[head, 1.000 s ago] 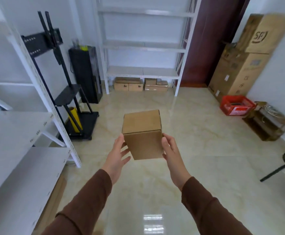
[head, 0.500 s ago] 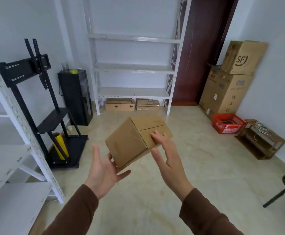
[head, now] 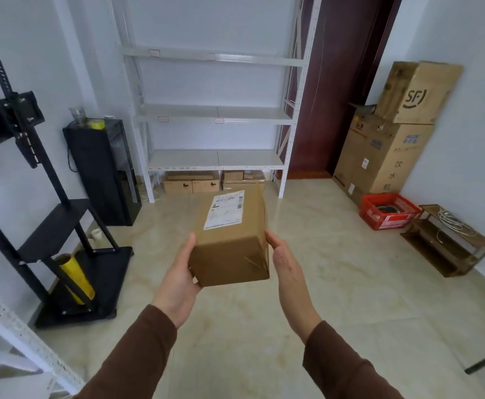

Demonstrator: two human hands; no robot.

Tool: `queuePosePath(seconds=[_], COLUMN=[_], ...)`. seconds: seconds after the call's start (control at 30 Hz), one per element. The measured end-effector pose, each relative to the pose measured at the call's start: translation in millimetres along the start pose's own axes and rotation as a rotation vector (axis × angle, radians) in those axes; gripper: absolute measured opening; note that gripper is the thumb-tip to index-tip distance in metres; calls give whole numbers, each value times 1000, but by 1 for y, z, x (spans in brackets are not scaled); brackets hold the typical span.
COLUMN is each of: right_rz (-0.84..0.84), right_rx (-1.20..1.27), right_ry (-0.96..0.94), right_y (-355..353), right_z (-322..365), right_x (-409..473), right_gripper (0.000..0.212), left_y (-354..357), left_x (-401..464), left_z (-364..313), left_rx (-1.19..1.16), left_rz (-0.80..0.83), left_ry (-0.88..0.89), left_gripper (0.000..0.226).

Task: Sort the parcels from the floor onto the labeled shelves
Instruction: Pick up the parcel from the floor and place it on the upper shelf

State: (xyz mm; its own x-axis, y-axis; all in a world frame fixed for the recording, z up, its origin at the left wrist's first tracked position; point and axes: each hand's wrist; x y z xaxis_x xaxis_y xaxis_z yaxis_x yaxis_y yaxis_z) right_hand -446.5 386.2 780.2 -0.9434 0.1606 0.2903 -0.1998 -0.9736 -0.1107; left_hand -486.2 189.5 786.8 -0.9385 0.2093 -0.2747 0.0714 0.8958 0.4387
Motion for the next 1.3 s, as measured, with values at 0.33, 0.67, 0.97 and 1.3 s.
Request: queuePosePath(seconds=[0.33,0.67,0.97,1.3], right_rz=[-39,-7,99,114], right_rx=[503,429,338,265], right_ry=[302,254,132,145], right_y=[1,35,117,184], right_z=[-87,-141,-179,-206], right_x=[200,396,566,754], right_gripper=[48,41,59,60], left_y=[52,38,-33,-79], left_x=[183,355,531,716], left_z=[-24,-93,-179,-280], left_rx=[560,450,259,226], left_rz=[-204,-195,-162,-67], left_ry=[397,292,217,169], left_gripper=[79,75,67,59])
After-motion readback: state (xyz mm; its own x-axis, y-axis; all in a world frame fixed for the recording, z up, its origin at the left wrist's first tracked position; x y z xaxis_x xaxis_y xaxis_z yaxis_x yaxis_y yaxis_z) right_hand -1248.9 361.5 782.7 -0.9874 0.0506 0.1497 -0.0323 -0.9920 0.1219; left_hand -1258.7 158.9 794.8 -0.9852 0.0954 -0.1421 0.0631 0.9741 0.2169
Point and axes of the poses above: each hand's wrist, its own x-axis towards the middle knuckle, its own y-axis out of the palm, z = x × y, and after that the axes turned 5 degrees about -y, right-handed
